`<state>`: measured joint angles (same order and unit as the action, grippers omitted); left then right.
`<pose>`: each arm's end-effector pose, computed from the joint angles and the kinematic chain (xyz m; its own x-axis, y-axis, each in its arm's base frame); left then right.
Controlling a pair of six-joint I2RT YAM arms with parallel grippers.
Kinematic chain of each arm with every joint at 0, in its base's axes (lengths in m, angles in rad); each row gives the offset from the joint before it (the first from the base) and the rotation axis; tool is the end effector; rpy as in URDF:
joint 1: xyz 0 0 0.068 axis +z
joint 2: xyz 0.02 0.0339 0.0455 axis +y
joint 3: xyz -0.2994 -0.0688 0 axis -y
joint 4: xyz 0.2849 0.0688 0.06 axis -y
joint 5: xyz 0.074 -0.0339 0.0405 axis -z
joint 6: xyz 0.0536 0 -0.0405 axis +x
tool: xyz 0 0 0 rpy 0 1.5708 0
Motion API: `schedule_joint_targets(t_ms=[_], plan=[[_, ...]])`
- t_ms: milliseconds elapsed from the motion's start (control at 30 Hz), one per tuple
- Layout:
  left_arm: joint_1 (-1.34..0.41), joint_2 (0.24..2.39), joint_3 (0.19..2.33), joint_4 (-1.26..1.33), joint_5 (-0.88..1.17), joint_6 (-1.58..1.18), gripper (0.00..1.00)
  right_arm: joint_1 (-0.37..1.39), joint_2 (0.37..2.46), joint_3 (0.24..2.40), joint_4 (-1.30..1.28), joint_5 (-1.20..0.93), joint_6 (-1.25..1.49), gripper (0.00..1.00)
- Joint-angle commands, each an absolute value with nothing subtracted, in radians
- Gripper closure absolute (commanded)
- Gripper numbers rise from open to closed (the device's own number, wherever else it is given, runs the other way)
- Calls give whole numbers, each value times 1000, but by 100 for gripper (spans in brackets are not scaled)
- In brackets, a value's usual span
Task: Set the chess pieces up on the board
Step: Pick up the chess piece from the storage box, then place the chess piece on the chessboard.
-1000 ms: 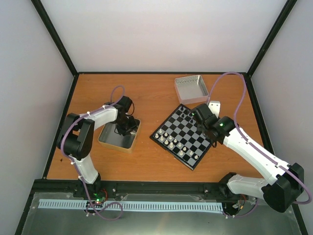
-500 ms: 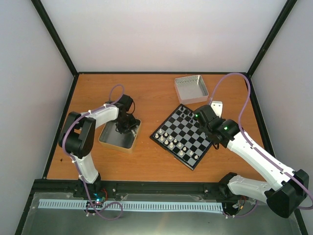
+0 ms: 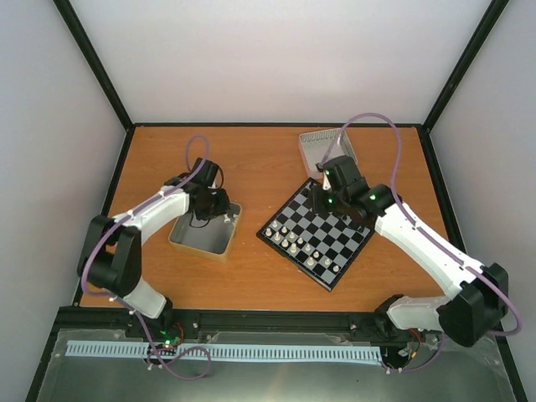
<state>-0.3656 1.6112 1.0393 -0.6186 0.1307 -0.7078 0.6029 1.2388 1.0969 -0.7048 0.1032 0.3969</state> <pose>0.3256 -0.1321 0.1909 -0.9187 -0.3385 -0.2033 -0.2602 0.9062 -0.3333 0.2480 0.1640 0.3203 -0.7654 -0.0601 -0.6408 -0.2298 0.9555 0.1849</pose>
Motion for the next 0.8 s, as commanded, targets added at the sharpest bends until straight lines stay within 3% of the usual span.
schedule_joint_targets(t_ms=[0, 267, 467, 767], plan=[[-368, 1468, 1028, -512, 204, -515, 94, 582, 1329, 1192, -619, -265, 327, 63], [-389, 1267, 1066, -311, 552, -390, 88, 577, 1431, 1224, -341, -634, 361, 40], [-399, 1261, 1130, -222, 642, -325, 89, 579, 1518, 1363, -296, -750, 409, 37], [-399, 1297, 1193, -93, 729, -441, 88, 604, 1520, 1349, -261, -691, 376, 38]])
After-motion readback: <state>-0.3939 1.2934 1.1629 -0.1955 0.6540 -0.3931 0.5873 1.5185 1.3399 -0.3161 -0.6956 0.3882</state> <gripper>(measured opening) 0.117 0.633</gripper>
